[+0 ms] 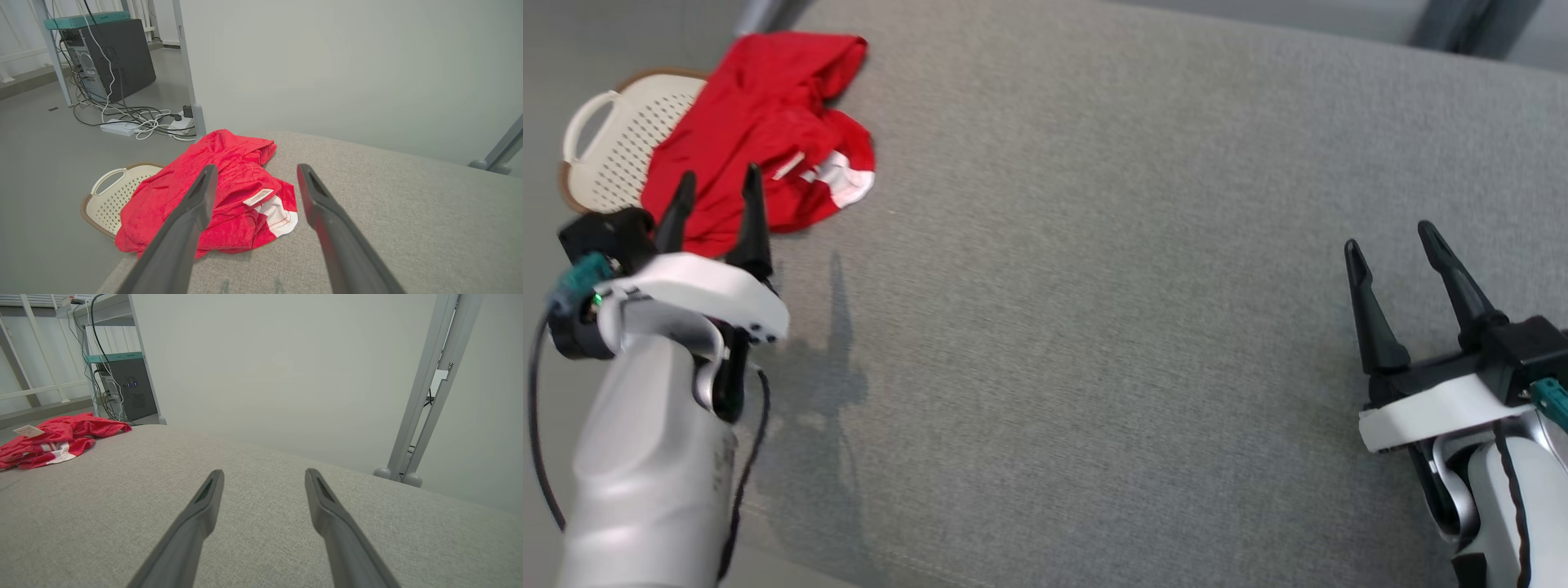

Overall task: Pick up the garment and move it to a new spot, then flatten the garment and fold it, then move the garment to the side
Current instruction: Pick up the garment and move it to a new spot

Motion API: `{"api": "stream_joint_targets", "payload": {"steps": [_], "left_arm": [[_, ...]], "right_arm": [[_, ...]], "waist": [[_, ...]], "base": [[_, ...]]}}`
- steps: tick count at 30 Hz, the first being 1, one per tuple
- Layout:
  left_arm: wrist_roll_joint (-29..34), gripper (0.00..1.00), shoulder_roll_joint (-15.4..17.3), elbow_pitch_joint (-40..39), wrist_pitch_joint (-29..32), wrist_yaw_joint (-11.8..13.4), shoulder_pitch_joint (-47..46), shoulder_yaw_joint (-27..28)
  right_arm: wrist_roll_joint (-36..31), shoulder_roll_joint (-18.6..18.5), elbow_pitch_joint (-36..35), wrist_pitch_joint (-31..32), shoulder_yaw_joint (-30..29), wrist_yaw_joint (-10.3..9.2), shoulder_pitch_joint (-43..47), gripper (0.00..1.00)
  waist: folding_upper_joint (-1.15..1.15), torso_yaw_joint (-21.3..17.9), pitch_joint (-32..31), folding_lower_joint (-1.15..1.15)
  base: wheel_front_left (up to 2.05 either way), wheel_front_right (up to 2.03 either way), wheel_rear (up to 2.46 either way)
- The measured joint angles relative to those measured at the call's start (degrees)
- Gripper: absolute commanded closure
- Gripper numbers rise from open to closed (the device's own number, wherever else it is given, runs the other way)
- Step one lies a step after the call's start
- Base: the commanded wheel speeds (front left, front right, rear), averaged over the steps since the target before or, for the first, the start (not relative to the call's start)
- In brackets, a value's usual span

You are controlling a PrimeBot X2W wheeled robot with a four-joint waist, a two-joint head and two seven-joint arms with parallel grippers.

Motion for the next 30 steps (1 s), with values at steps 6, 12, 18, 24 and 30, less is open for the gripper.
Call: {"api": "stream_joint_targets", "payload": {"steps": [6, 12, 18, 24, 30], "left_arm": [[-2.24, 0.0, 3.79, 11.18, 2.9, -0.69, -9.23, -0.23], [-5.01, 0.0, 7.61, 20.53, 6.8, -1.08, -16.81, 0.42], [-5.08, 0.51, 10.91, 26.14, 10.76, -0.46, -20.45, 0.12], [-4.23, 1.0, 13.25, 27.76, 11.44, 0.05, -21.51, -1.1], [-4.82, 1.0, 14.34, 27.36, 4.66, 0.09, -22.47, -0.62]], "right_arm": [[0.42, -0.87, -0.7, 0.0, 1.42, 0.01, -3.05, 0.0], [0.62, -1.24, -1.29, 0.0, 1.44, 0.01, -4.59, 0.0], [0.91, -0.93, -1.99, -0.19, 1.57, 0.02, -5.37, 0.0], [0.96, -0.76, -2.11, -0.2, 2.1, 0.02, -5.71, 0.0], [0.99, -0.79, -1.67, -0.2, 1.18, 0.02, -5.11, 0.0]], "waist": [[0.0, -3.34, 5.65, 0.0], [0.0, -6.67, 11.11, 0.0], [0.0, -8.67, 13.38, 0.0], [0.0, -9.79, 13.77, 0.0], [0.0, -9.59, 12.73, 0.0]], "base": [[0.0, 0.0, 0.0], [0.0, 0.0, 0.0], [0.0, 0.0, 0.0], [0.0, 0.0, 0.0], [0.0, 0.0, 0.0]]}}
